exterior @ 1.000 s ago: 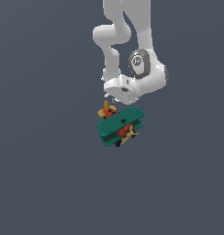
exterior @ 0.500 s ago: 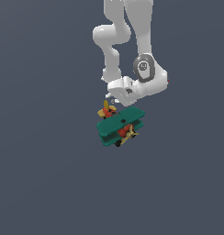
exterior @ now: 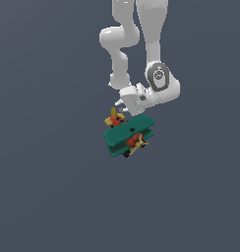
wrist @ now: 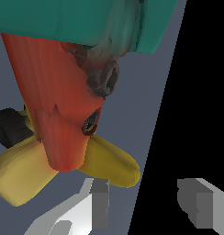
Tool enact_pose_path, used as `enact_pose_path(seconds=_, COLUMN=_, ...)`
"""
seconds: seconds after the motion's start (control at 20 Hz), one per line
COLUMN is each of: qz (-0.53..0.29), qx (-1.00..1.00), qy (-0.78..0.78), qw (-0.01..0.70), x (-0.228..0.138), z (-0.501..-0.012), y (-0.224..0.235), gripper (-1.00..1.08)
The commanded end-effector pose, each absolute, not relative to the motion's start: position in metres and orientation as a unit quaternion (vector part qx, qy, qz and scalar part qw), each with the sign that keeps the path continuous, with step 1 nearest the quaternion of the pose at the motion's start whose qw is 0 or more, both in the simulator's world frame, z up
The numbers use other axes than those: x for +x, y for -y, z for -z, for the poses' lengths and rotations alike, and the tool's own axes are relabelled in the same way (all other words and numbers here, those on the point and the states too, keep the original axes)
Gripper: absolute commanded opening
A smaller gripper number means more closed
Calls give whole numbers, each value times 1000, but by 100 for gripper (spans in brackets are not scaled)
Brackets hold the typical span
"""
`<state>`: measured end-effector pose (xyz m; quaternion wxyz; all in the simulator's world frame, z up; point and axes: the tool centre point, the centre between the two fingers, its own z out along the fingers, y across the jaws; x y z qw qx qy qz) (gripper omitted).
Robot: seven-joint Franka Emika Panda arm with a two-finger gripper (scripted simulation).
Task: Pick up the object and move it to a goal position.
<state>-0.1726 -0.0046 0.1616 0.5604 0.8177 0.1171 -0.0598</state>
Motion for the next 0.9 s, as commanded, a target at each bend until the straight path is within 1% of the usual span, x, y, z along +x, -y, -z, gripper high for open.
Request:
enact_pose_path(seconds=0.0, qz=45, qx=808, qy=-124, qw=575, x=-172, z=-160, y=3, gripper=28)
enact_pose_path(seconds=0.85, qz=-74, qx=741, qy=-176, qw=643, x=-162, z=-152, y=-20, gripper=28)
